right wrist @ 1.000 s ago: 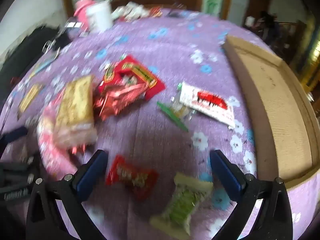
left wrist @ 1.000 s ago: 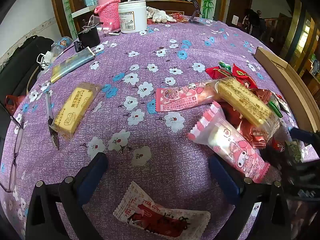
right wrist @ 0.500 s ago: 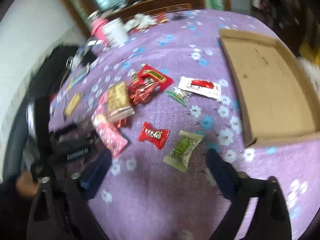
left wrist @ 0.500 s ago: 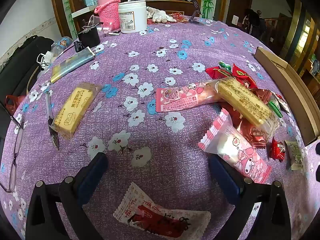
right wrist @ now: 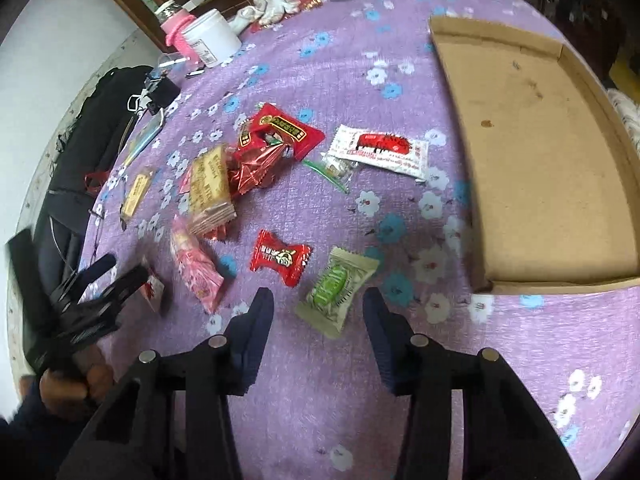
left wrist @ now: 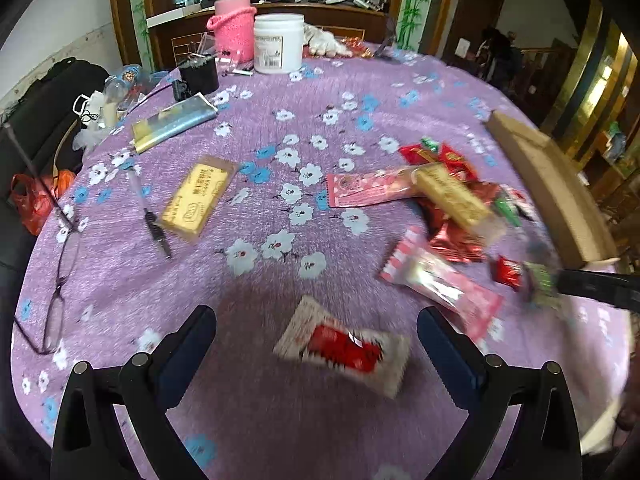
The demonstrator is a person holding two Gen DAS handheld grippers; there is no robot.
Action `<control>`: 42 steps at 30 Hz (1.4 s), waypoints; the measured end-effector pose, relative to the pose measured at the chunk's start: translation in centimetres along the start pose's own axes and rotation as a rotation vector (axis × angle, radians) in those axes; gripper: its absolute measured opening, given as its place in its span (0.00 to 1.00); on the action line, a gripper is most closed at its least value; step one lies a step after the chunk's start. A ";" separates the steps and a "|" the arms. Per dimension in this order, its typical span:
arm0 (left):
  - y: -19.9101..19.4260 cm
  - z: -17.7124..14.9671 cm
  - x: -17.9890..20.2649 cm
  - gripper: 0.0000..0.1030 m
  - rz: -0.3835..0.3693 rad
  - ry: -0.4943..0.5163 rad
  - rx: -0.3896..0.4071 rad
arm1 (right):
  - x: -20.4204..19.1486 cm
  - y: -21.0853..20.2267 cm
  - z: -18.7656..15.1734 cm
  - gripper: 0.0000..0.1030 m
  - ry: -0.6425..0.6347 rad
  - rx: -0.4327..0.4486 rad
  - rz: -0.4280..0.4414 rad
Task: Organize snacks
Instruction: 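Grasp the green-wrapped candy with the right tool while the left tool grasps the red-and-white packet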
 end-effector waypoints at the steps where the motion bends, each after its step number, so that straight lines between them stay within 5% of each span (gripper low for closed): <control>1: -0.5 -0.2 -0.2 0.91 -0.018 -0.008 -0.001 | -0.1 0.2 0.2 0.44 0.003 -0.007 -0.007; 7: -1.7 -1.6 -1.5 0.78 -0.078 -0.054 -0.044 | -0.5 2.7 0.9 0.44 0.023 -0.057 -0.047; 10: -1.8 -1.9 -1.8 0.71 -0.103 -0.082 -0.058 | -0.3 2.9 1.1 0.22 0.016 -0.041 -0.086; 13: -1.3 -2.0 -1.5 0.60 -0.124 -0.085 -0.085 | -0.3 2.5 1.1 0.17 0.024 -0.024 -0.073; 24: 2.5 -1.8 1.1 0.61 -0.103 -0.061 -0.214 | 1.9 -2.2 -0.5 0.17 0.050 0.104 -0.010; 26: 3.0 -1.8 1.3 0.54 -0.056 -0.036 -0.187 | 2.2 -2.9 -0.6 0.17 0.050 0.124 0.007; 30: 3.0 -1.6 1.4 0.18 0.012 0.011 -0.146 | 2.3 -3.7 -1.0 0.17 0.040 0.152 0.005; 34: 2.8 -1.6 0.7 0.05 -0.006 -0.005 -0.148 | 3.0 -4.4 -0.9 0.17 0.059 0.176 -0.001; 42: 1.0 -0.4 -0.3 0.08 -0.068 -0.090 -0.131 | 5.8 -6.0 0.0 0.17 0.105 0.211 -0.005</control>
Point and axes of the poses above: each gripper's, at about its wrist camera, not at the fingertips, and y roughly the way its jaws point, x to its right, z to its top, the point moved 8 cm from there along y, roughly the way its jaws point, and after that the axes turned 13 degrees about -x, right-handed, at the moved point
